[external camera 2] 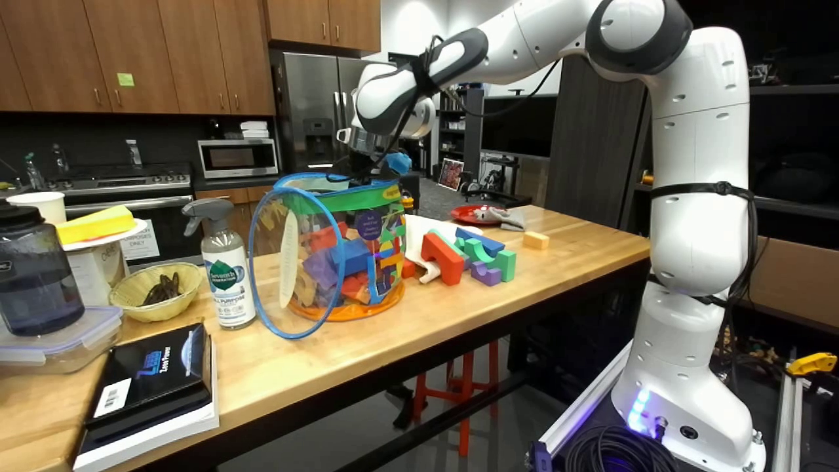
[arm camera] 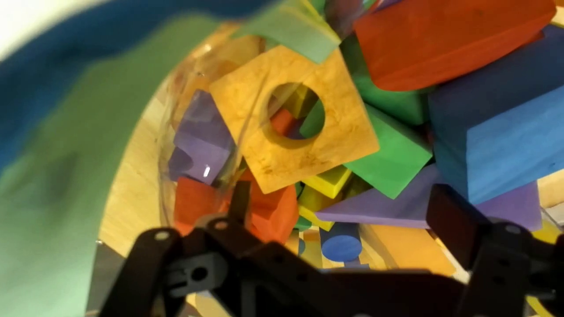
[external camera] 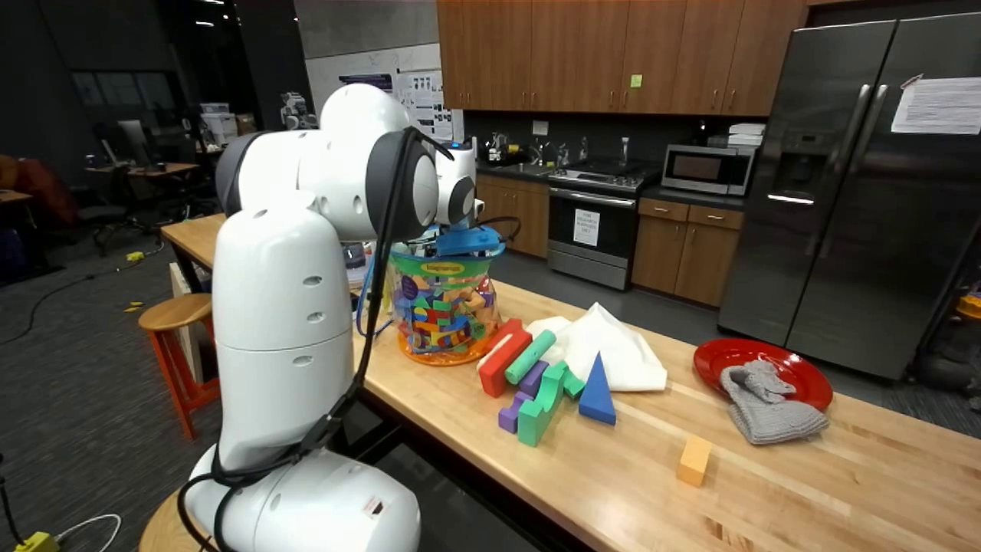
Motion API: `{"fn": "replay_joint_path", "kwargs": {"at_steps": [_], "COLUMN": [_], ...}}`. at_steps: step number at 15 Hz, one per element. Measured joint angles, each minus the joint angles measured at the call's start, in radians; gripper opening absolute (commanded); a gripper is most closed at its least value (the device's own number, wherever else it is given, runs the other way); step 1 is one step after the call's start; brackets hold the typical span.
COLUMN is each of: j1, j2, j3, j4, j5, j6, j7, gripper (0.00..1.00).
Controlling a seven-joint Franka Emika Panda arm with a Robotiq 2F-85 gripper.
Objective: Remove a triangular green block from the clear bag and put it on the table
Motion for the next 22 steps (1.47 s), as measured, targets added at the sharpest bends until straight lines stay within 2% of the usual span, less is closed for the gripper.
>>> {"fn": "replay_joint_path", "kwargs": {"at_steps": [15, 22], "j1": [0.004, 0.026], "j2": [0.003, 0.043], "j3": [0.004, 0.017], "j4": [-0.006, 0.072], "j5": [-0.021, -0.021], "j6": [-0.002, -0.024], "j7": [-0.032, -0.032], "gripper": [1.0, 1.0]}}
